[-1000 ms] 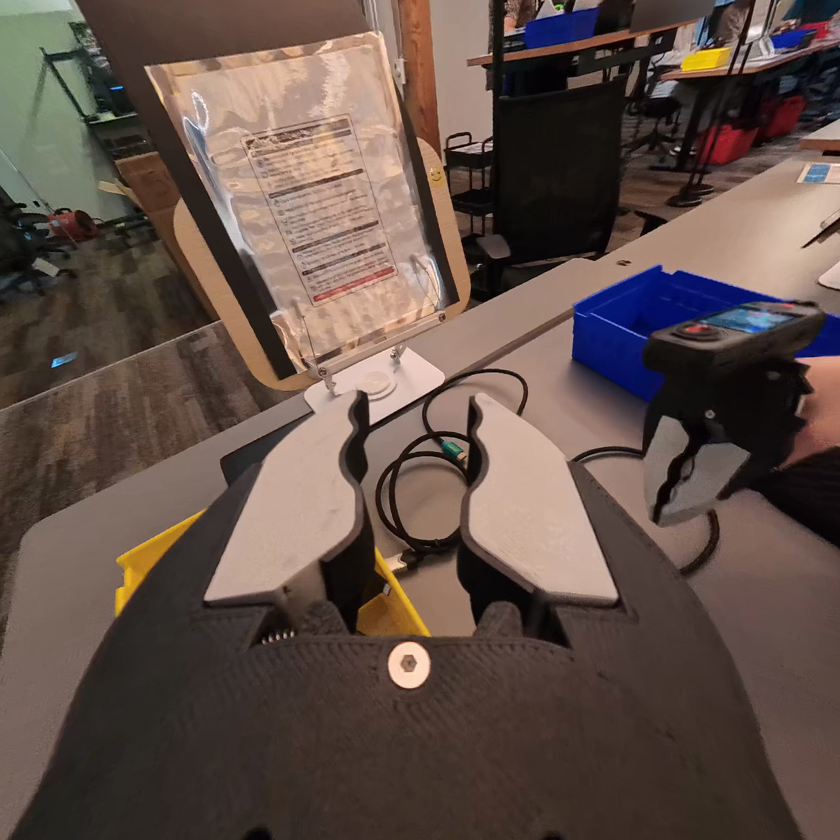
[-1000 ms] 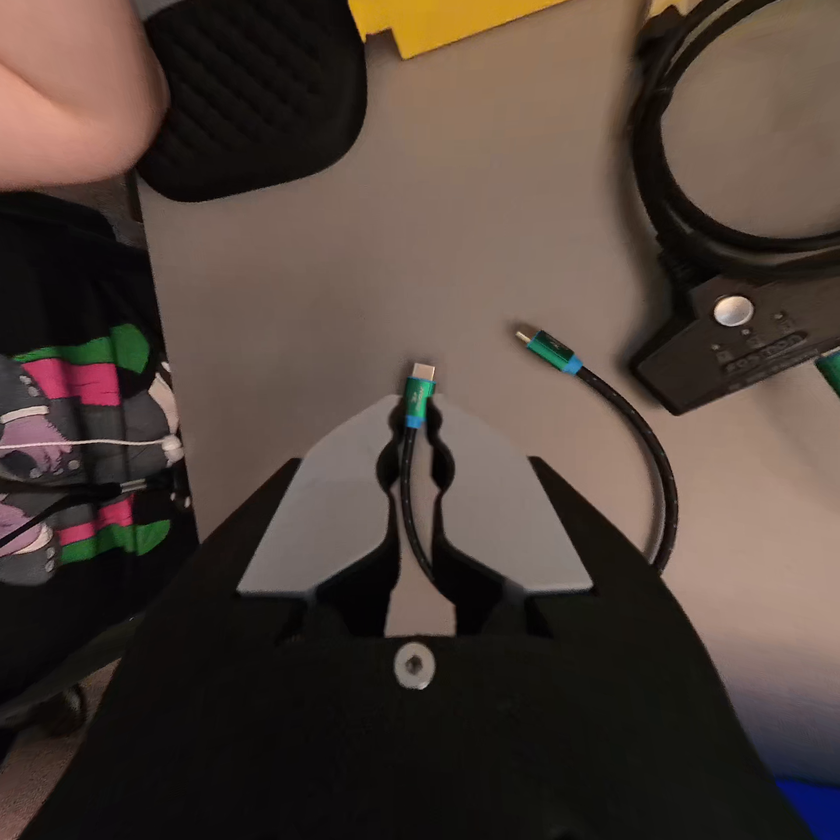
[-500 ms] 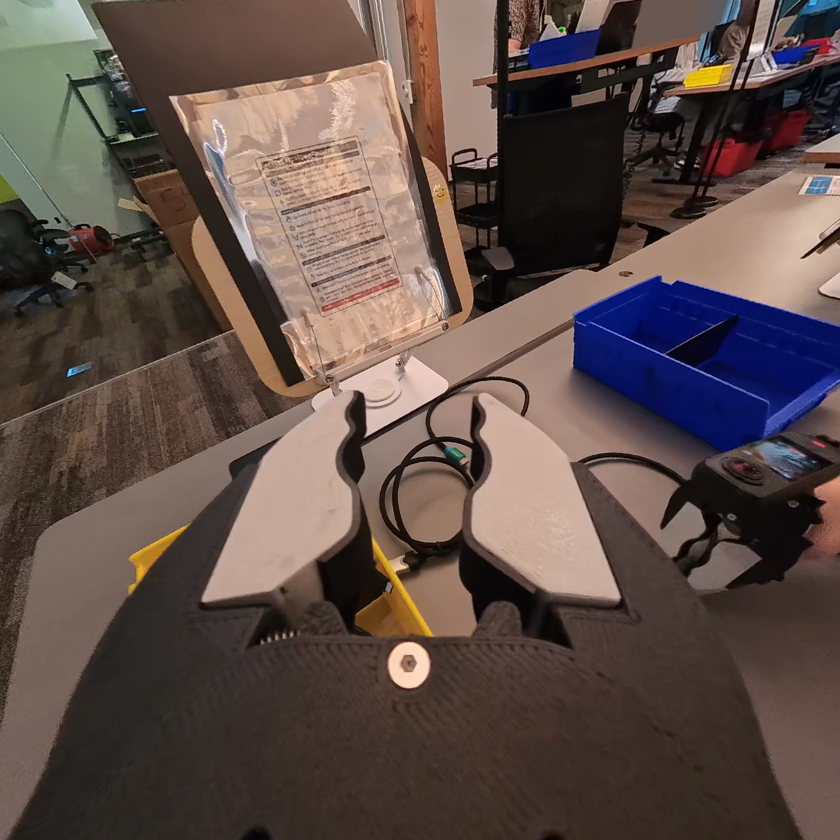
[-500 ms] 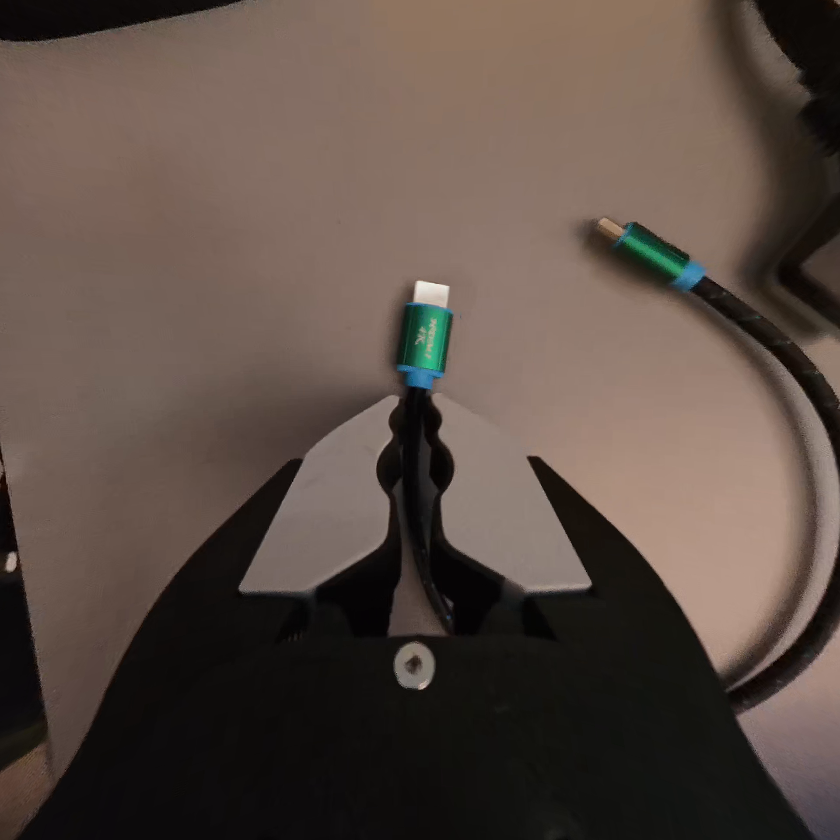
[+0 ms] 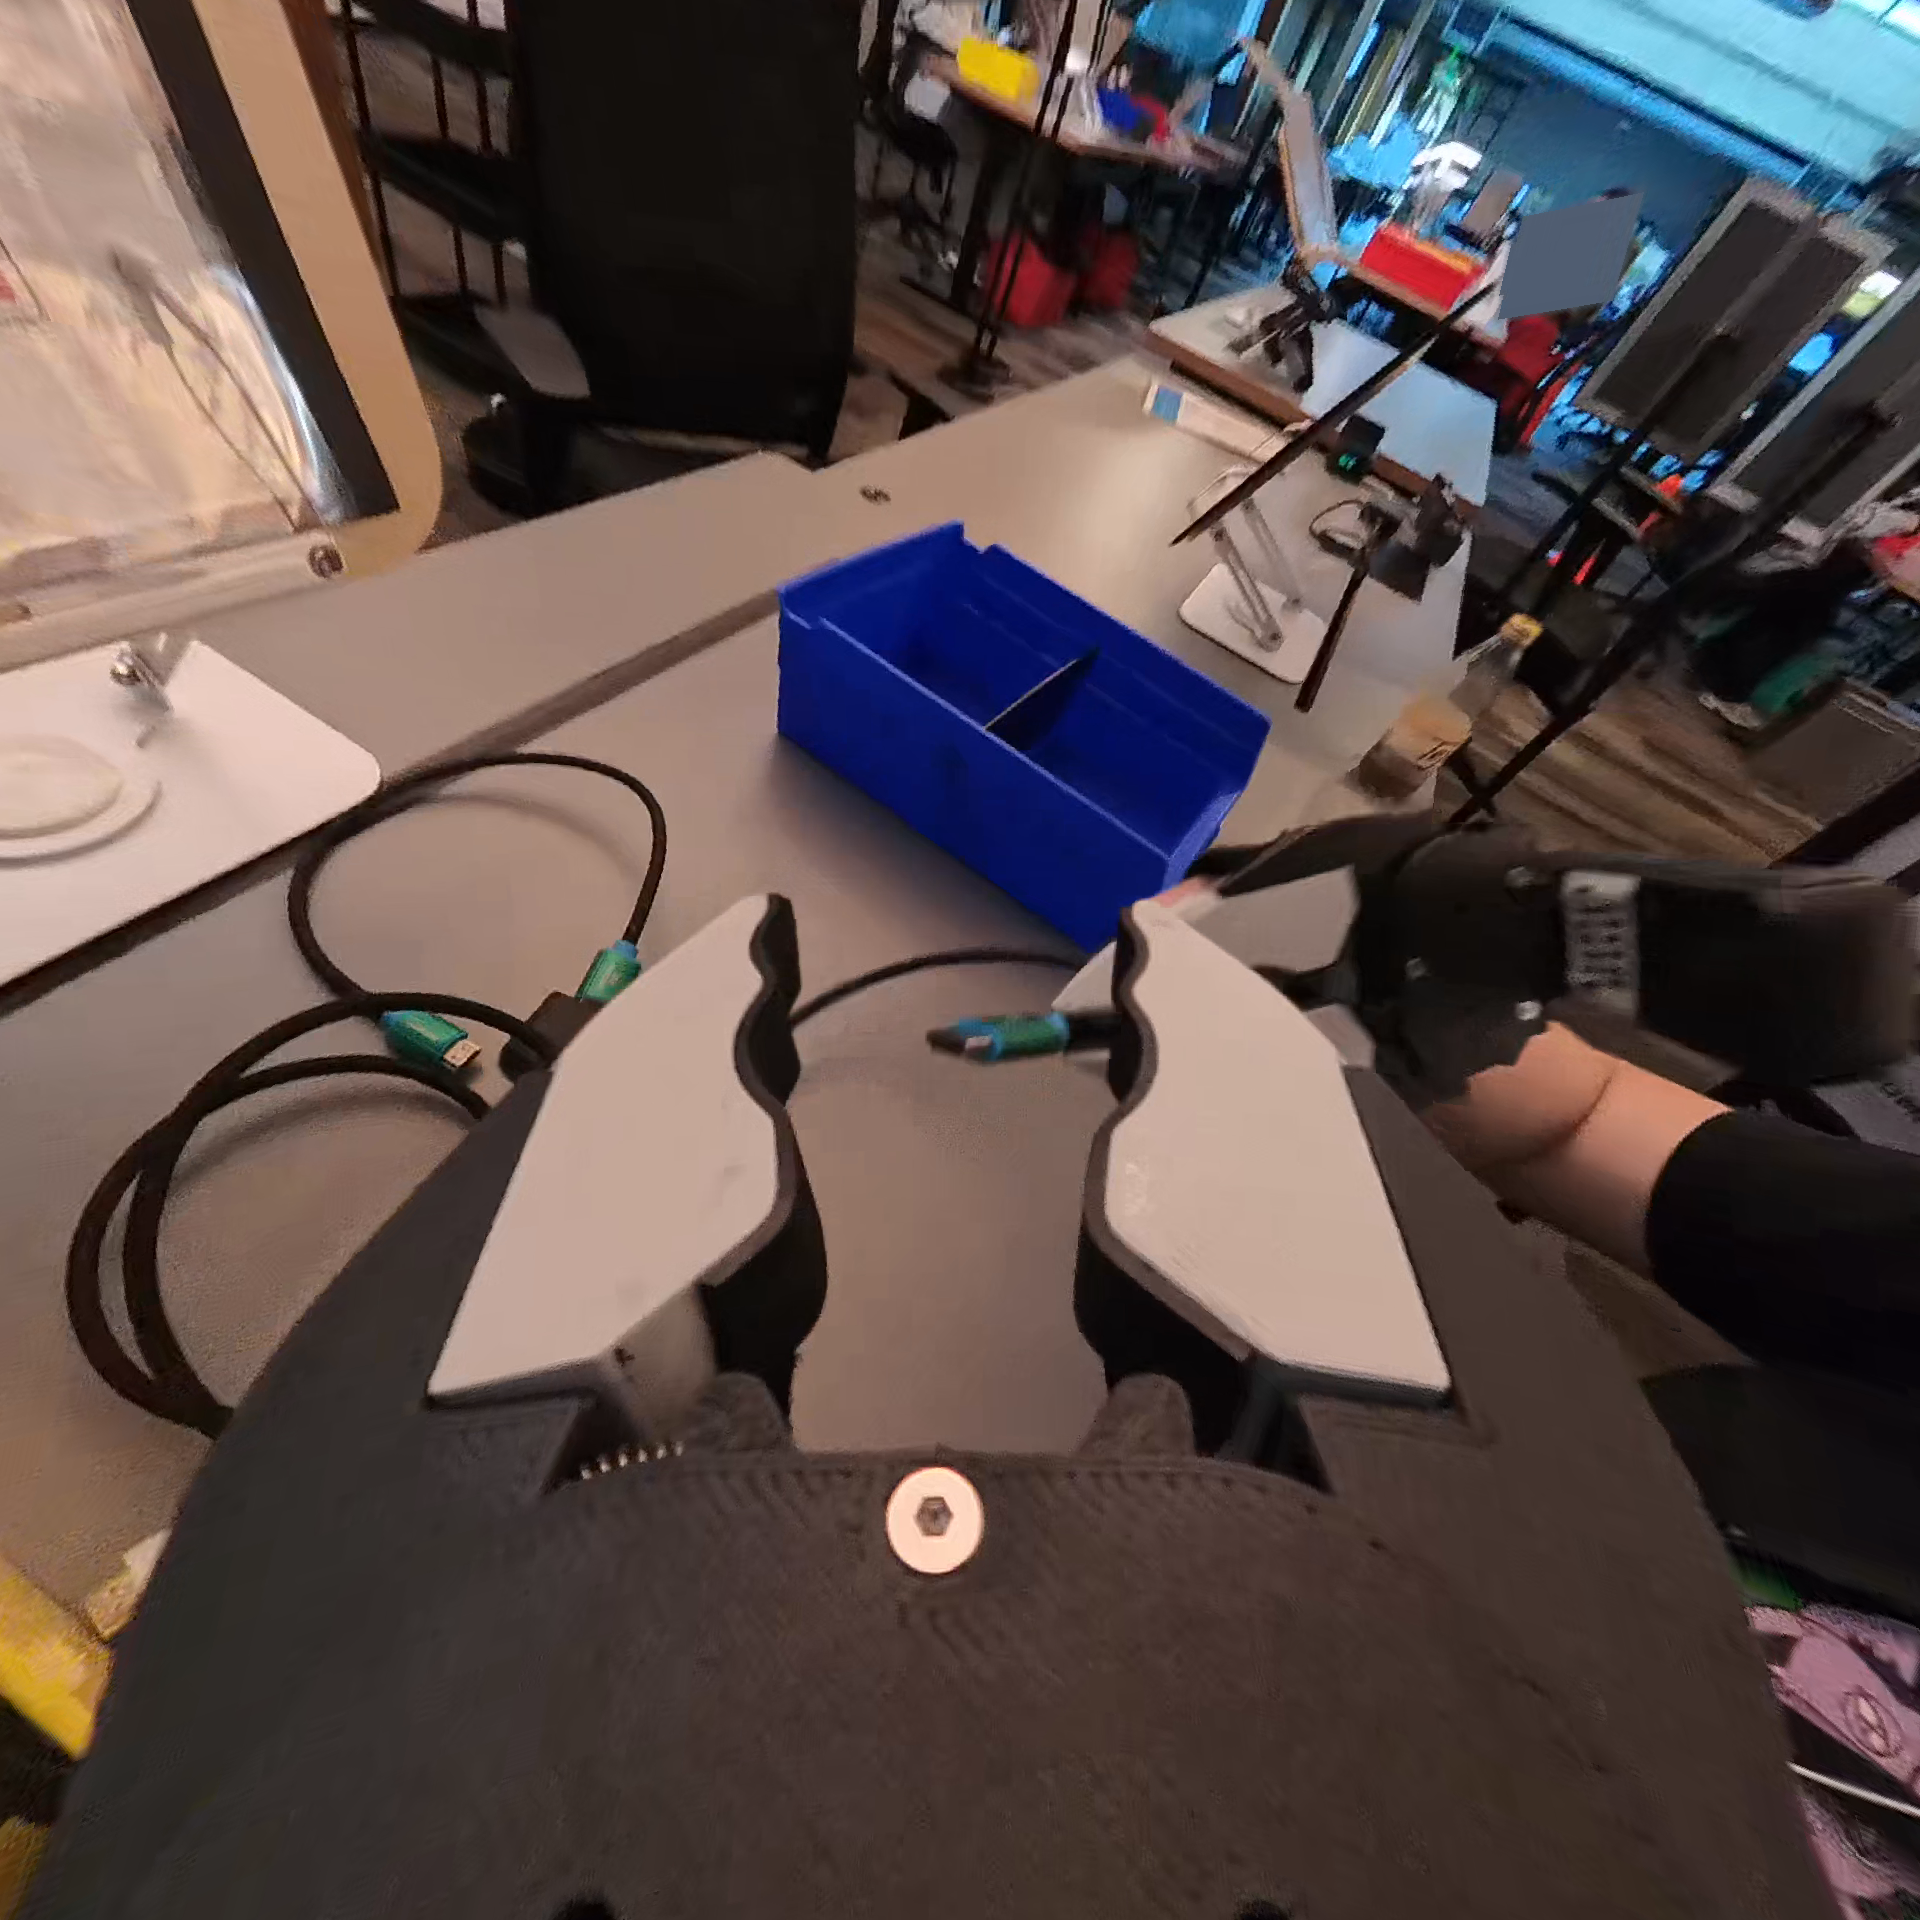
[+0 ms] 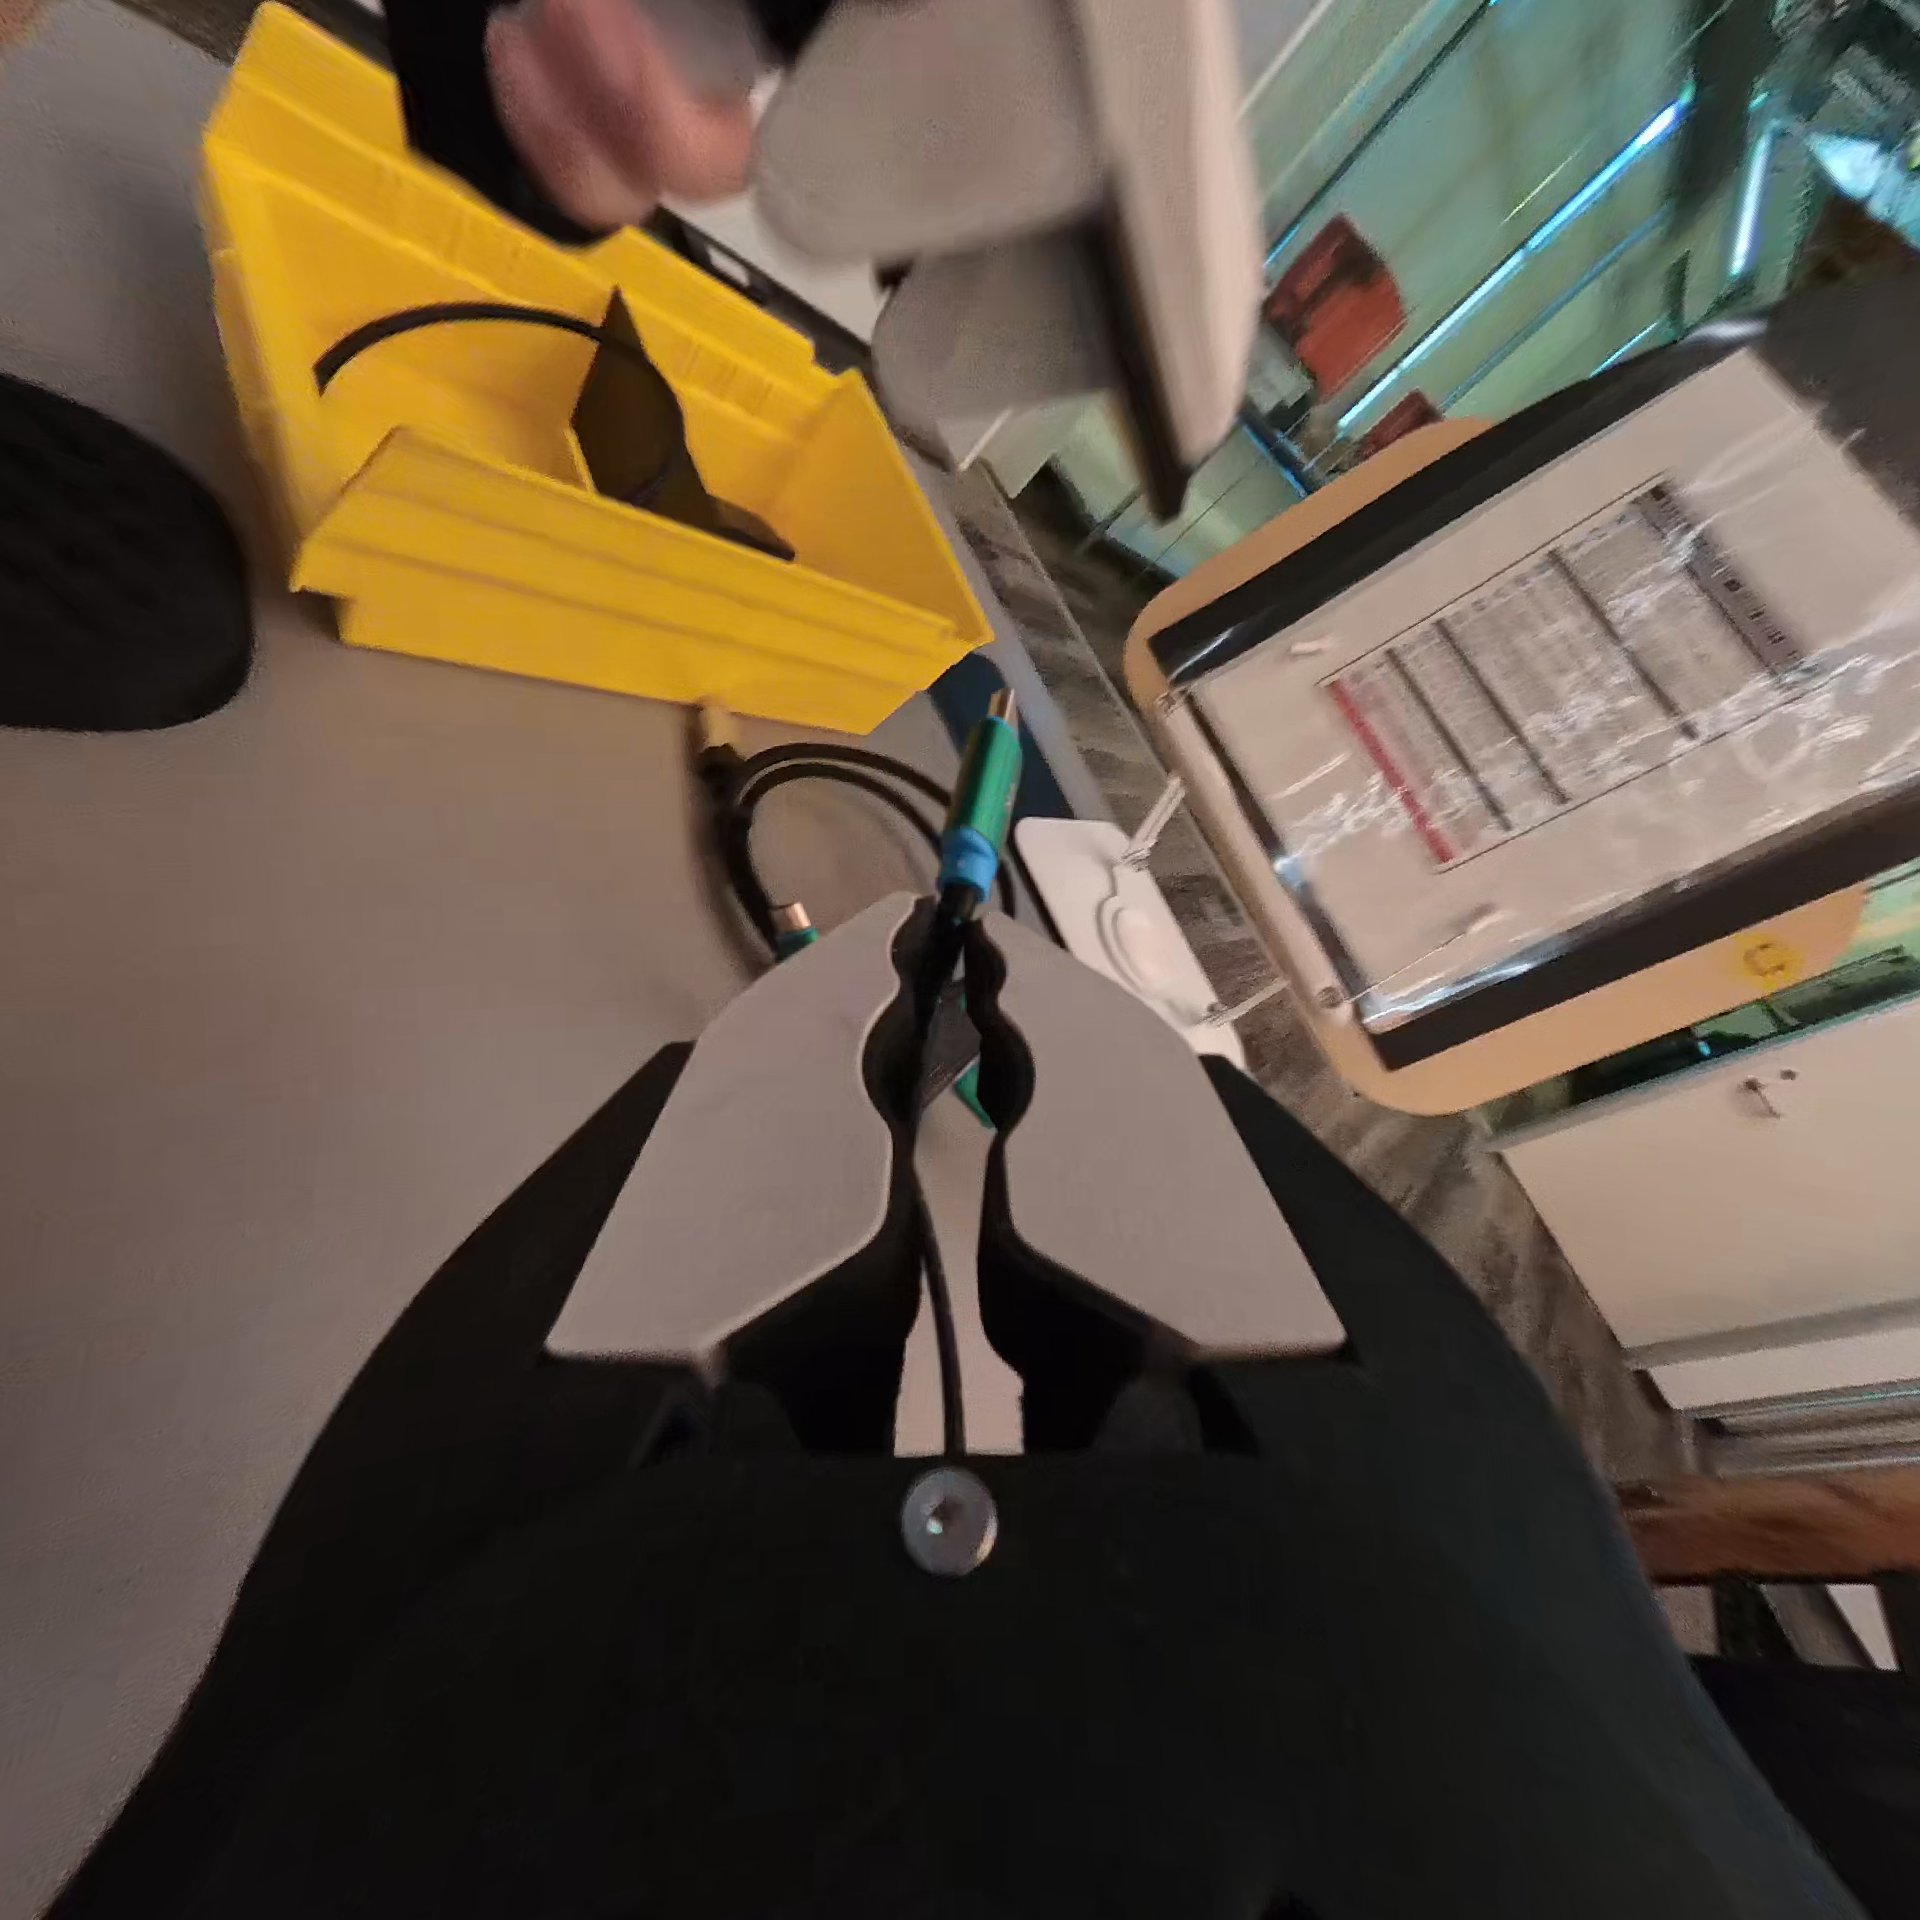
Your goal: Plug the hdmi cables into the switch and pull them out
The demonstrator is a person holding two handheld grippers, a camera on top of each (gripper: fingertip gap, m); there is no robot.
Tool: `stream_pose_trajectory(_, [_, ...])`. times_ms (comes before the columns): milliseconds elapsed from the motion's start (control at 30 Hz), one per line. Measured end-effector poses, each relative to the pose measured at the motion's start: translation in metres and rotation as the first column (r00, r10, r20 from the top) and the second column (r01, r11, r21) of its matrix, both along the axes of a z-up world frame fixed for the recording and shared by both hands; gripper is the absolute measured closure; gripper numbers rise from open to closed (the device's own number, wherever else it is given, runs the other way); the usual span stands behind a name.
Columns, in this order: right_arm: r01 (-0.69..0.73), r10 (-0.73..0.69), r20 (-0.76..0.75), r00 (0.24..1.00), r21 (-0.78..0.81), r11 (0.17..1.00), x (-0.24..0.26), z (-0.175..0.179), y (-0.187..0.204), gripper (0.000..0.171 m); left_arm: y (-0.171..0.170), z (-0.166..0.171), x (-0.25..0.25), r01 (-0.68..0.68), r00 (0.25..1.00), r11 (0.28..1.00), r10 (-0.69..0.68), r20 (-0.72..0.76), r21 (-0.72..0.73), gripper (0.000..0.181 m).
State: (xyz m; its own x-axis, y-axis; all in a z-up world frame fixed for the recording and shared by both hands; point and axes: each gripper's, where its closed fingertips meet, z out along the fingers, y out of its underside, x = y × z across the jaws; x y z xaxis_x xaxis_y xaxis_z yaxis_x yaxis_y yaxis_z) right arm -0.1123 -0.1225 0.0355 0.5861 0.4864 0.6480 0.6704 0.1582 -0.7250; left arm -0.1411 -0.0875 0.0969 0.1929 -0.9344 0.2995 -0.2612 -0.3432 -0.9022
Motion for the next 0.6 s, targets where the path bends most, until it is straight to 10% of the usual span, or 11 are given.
stream_pose_trajectory(33, [0.0, 0.0, -0.004, 1.0, 0.01, 1.0, -0.001, 0.008, 0.002, 0.165, 0.001, -0.004, 0.002, -0.004, 1.0, 1.0, 0.004, -0.017, 0.001, 0.122])
stream_pose_trajectory(333, [-0.018, -0.007, 0.133, 0.991, 0.188, 0.982, -0.013, 0.065, 0.017, 0.166, -0.002, 0.0, 0.011, 0.141, 0.983, 0.96, -0.106, 0.149, -0.243, 0.119])
stream_pose_trajectory(600, [-0.041, -0.074, 0.309, 0.948, 0.348, 0.937, -0.021, 0.059, 0.041, 0.165, -0.004, -0.003, 0.012, 0.304, 0.941, 0.885, -0.222, 0.256, -0.352, 0.163])
